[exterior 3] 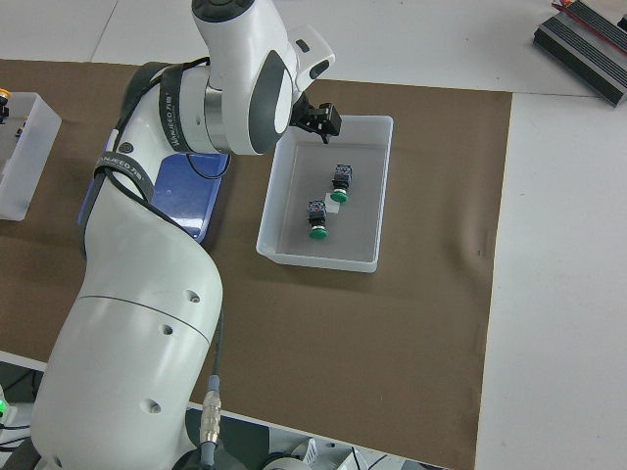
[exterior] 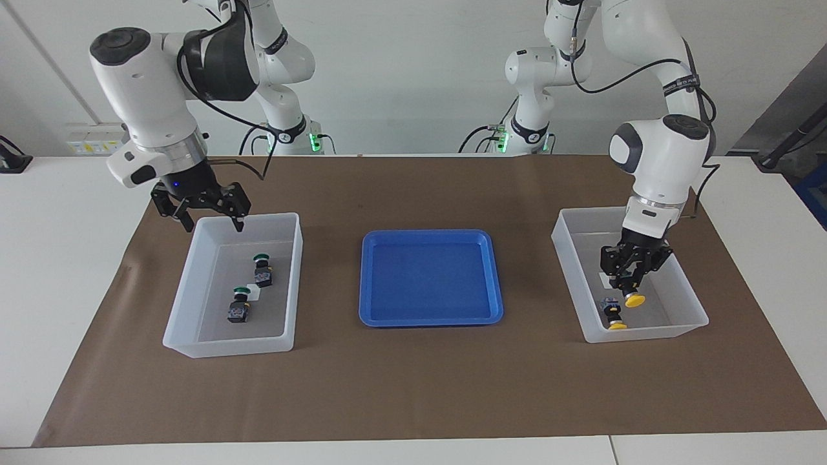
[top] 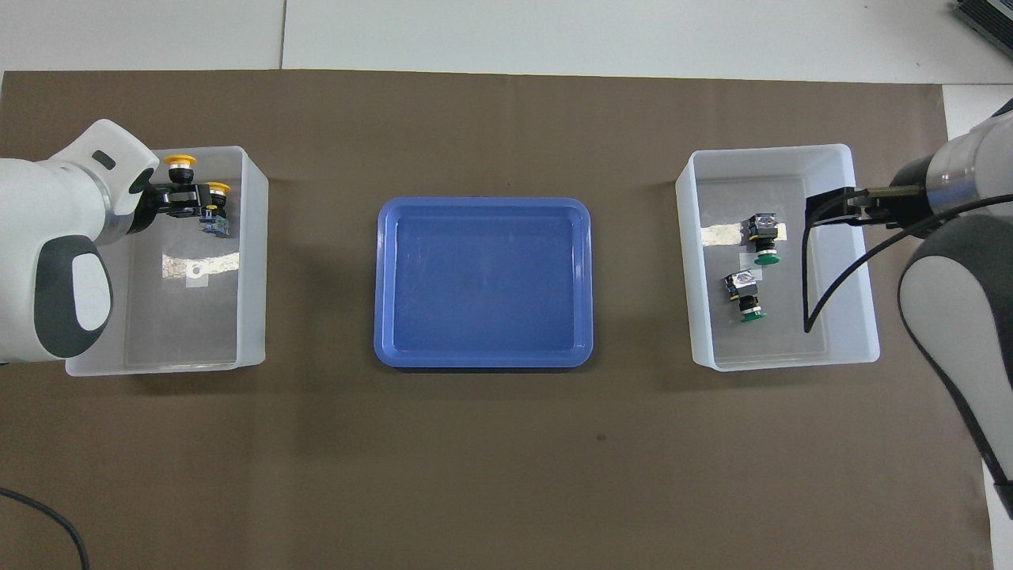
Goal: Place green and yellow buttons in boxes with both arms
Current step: 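Release the yellow button with the left gripper while the right gripper retracts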
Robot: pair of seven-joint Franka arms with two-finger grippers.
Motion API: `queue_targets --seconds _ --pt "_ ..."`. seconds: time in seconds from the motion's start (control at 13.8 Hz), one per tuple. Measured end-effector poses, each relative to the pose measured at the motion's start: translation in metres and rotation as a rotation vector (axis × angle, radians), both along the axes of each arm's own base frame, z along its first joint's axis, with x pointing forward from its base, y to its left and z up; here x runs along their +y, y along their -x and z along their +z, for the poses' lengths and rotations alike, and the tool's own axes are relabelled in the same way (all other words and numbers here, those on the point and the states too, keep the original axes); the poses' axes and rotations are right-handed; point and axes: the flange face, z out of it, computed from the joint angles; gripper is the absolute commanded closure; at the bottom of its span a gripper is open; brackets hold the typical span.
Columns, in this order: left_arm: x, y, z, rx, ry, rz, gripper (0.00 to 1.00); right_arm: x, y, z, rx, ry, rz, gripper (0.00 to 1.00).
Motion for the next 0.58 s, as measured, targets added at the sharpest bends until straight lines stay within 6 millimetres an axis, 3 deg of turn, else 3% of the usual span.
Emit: queue_targets --seconds 0.29,0.58 --pt "0.044 0.001 -0.026 0.023 0.056 -0.031 1.00 -0.017 0.027 0.056 0.035 -0.002 -0.028 0.00" --pt "0.063 -0.005 -0.061 0.009 0.061 -0.050 1.00 -0.017 0.049 0.082 0.076 -0.005 -0.024 0.00"
